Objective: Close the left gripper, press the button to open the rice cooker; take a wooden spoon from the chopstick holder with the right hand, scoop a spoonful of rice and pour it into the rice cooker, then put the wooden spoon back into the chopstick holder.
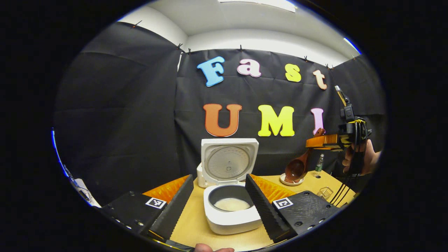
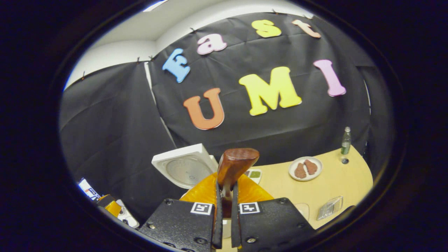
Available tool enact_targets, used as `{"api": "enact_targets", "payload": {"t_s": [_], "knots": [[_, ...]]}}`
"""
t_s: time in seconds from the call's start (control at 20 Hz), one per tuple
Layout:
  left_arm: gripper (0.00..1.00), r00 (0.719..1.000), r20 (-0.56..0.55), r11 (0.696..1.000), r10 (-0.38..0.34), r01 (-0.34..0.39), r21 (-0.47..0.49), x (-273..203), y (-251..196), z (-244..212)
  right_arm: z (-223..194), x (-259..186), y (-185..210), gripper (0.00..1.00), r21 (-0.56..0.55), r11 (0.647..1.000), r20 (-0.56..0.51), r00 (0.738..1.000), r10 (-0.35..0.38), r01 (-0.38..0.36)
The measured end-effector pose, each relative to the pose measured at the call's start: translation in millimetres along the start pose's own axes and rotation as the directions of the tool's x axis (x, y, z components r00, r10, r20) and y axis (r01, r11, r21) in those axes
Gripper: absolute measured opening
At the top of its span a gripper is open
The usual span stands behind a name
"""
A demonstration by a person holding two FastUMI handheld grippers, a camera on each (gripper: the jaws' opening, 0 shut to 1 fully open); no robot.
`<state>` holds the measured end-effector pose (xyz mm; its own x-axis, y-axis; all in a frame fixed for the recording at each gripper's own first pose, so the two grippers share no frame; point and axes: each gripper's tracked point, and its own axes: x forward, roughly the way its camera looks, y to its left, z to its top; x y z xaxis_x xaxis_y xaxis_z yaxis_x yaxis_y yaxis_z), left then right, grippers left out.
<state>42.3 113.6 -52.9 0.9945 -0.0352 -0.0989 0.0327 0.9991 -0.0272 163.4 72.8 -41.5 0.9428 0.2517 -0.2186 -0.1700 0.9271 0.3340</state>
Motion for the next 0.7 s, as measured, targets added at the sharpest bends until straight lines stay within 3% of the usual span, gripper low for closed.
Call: {"api": "enact_targets", "payload": {"t_s": [0.2, 0.45, 0.7], "knots": [[0.95, 0.999, 0.001, 0.999, -0.039, 0.039, -0.021, 17.8, -39.7, 5.5, 10.9, -36.7, -82.9, 0.15, 0.062, 0.991, 0.026, 0.992, -0.124, 0.122], [0.95, 0.998, 0.002, 0.998, -0.064, 0.064, -0.022, 38.2, -83.8, 14.4, 2.8, -72.9, -188.9, 0.15, 0.117, 0.954, 0.012, 0.96, -0.28, 0.277], [0.95, 0.999, -0.022, 0.998, -0.05, 0.049, -0.027, 46.1, -111.0, 16.5, -32.4, -79.3, -270.0, 0.12, 0.12, 0.924, -0.052, 0.932, -0.358, 0.362]]}}
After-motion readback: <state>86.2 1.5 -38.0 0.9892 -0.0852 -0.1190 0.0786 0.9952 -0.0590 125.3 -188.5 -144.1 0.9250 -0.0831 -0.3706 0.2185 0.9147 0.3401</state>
